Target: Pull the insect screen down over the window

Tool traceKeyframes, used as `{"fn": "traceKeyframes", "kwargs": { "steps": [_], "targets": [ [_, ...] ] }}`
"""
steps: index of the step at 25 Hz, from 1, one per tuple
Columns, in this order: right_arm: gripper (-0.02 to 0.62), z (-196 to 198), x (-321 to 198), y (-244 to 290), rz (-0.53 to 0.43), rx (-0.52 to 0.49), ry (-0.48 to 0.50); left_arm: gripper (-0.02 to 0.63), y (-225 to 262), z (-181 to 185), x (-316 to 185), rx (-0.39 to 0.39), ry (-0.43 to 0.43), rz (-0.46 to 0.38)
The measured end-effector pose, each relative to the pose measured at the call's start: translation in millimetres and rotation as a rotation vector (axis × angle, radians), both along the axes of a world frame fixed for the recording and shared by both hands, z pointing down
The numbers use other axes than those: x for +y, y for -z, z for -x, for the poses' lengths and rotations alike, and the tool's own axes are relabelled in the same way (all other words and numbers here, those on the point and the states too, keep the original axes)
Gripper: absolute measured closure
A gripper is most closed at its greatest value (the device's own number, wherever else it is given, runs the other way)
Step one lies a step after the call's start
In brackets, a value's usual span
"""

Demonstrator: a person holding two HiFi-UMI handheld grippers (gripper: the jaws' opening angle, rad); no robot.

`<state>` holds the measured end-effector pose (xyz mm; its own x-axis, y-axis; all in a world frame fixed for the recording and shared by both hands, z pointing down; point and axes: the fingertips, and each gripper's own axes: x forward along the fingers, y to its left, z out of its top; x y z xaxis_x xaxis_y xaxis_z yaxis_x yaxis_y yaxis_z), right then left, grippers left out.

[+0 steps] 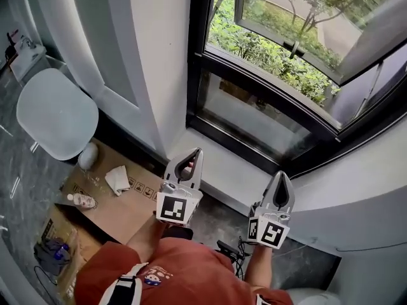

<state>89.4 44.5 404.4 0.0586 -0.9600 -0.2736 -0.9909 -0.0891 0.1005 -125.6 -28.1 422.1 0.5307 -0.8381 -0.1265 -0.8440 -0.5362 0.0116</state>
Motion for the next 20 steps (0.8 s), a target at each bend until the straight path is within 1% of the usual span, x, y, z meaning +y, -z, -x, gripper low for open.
{"fn": "traceKeyframes", "kwargs": {
  "steps": [5,10,14,20],
  "targets": [
    [0.586,15.6,-28.0,-1.0,0.014,0.013,-0.013,0.600,-0.2,11.0,-32.2,0.008,-0.021,0.009],
    [0.586,28.2,-43.7,2.5,0.028,0.039,-0.034,0.600,-4.7,15.4,-55.9,0.026,-0.057,0.027],
    [0.586,23.9,-44.7,4.0,0.040,0.058,-0.067,0.600,-6.9,8.5,-65.0,0.044,-0.089,0.033],
    [0.586,10.9,-48.6,-1.4,0.042,0.044,-0.095,0.600,-12.0,-5.7,-73.1,0.030,-0.115,0.039]
  ]
}}
